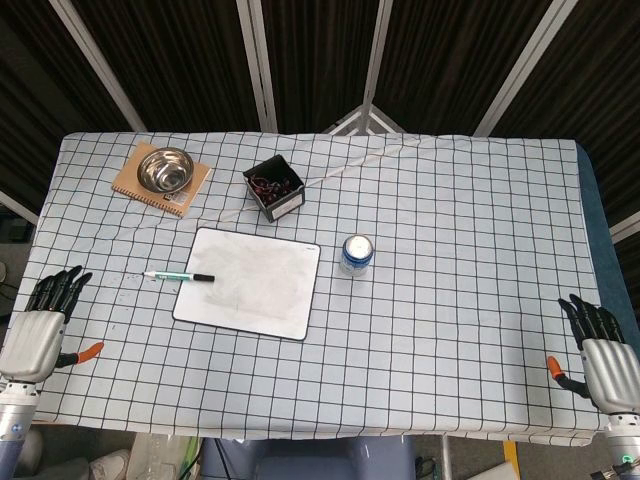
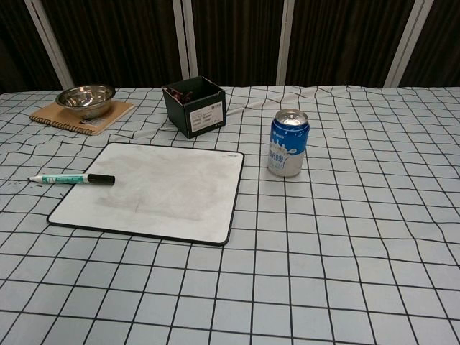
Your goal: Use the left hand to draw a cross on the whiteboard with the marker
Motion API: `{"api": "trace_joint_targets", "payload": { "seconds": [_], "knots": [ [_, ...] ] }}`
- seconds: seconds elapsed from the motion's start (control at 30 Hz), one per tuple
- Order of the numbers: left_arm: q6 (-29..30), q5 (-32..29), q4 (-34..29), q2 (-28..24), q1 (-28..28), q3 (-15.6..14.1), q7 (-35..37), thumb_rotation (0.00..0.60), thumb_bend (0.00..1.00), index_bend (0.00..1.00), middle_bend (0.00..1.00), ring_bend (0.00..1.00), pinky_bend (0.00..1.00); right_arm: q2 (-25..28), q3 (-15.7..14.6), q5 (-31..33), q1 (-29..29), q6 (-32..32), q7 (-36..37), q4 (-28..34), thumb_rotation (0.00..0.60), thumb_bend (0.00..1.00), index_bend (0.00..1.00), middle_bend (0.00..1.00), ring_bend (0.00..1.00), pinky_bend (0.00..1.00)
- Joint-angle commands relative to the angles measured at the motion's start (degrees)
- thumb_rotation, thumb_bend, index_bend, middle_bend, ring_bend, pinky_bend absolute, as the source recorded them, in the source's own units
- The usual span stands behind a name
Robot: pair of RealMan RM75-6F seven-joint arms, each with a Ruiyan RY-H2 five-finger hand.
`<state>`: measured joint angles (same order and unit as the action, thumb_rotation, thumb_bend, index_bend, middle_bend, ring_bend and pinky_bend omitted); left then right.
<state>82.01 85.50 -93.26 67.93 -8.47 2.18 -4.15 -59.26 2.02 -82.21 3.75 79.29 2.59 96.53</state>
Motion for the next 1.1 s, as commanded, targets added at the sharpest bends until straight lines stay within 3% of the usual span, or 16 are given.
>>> {"api": "trace_joint_targets", "payload": {
  "seconds": [0.03, 0.83, 1.1],
  "knots": [
    [-0.01, -0.01, 0.02, -0.01, -0.01, 0.0, -0.02, 0.6, 0.02, 0.0, 0.0, 0.0, 0.0, 0.03, -0.02, 0.01, -0.03, 0.01, 0.0, 0.02, 0.6, 0.35, 0.0, 0.0, 0.0, 0.0],
    [-2.14, -0.56, -0.18, 0.04, -1.07, 0.0, -1.36, 0.6, 0.04, 0.0, 0.0, 0.0, 0.0, -0.9, 0.63, -0.83, -0.78, 2.54, 2.31, -1.04, 0.6, 0.35, 0.0, 0.0, 0.0, 0.0],
    [-8.24, -4.85, -0.81, 0.54, -5.6, 3.38, -4.94, 0.6, 0.18, 0.25, 0.0, 0.0, 0.0, -0.53, 0.71, -0.3, -0.77, 2.03, 3.42, -0.67, 0.6, 0.35, 0.0, 0.0, 0.0, 0.0]
  ]
}}
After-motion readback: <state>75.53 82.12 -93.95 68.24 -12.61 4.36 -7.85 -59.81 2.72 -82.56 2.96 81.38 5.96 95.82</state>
